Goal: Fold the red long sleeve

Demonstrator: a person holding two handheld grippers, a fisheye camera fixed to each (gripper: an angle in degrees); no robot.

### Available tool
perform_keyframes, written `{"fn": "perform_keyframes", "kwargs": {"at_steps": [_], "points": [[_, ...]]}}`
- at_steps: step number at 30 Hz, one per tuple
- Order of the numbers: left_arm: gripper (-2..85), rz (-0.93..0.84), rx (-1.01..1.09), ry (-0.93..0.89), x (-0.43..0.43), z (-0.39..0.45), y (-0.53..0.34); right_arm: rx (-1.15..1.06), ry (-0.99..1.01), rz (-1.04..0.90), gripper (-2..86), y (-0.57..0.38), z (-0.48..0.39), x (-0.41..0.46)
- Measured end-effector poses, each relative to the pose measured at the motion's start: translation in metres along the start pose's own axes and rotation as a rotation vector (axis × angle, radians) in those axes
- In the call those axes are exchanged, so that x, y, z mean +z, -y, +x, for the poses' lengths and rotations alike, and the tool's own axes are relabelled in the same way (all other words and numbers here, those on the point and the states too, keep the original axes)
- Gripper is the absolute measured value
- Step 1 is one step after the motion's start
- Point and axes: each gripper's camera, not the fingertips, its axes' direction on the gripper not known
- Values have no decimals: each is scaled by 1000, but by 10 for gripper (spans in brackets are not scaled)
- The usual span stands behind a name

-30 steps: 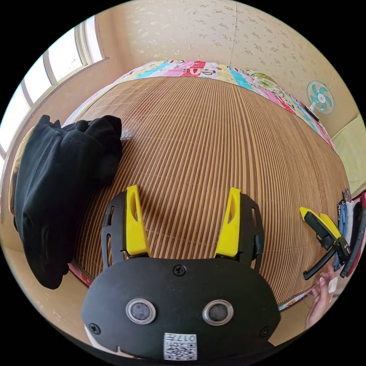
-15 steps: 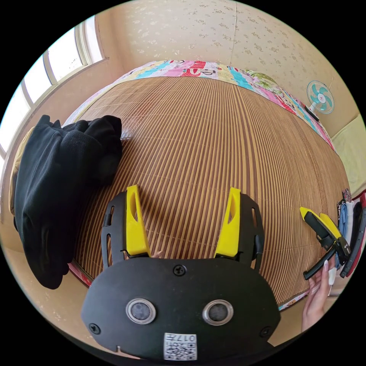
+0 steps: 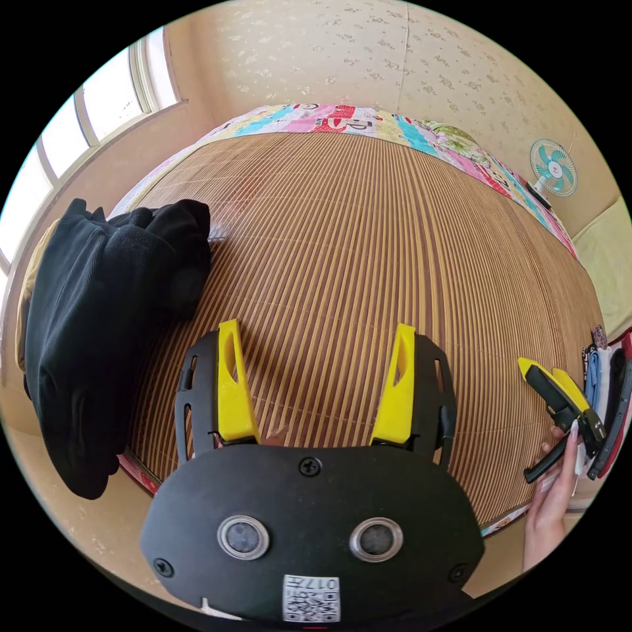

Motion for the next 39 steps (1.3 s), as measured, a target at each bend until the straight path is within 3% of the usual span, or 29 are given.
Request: {"fn": "perform_keyframes", "kwargs": {"at_steps": [24,29,30,36,39], "points": [[301,-35,-5,-10,7,62,-71,6,0,-5,253,-4,-97,114],[249,-68,21,-43,3,66,-84,11,7,-38,249,-2,-119,132],[200,-20,22,-69,-8,62,-88,14,8,-67,246,2,-124,136],[215,160,-48,72,-101,-3,-88,-6,132,-133,171,20,-159,128],[208,112,-98,176,-122,-60,-87,-35,164,-121,168,25,-188,107]]}}
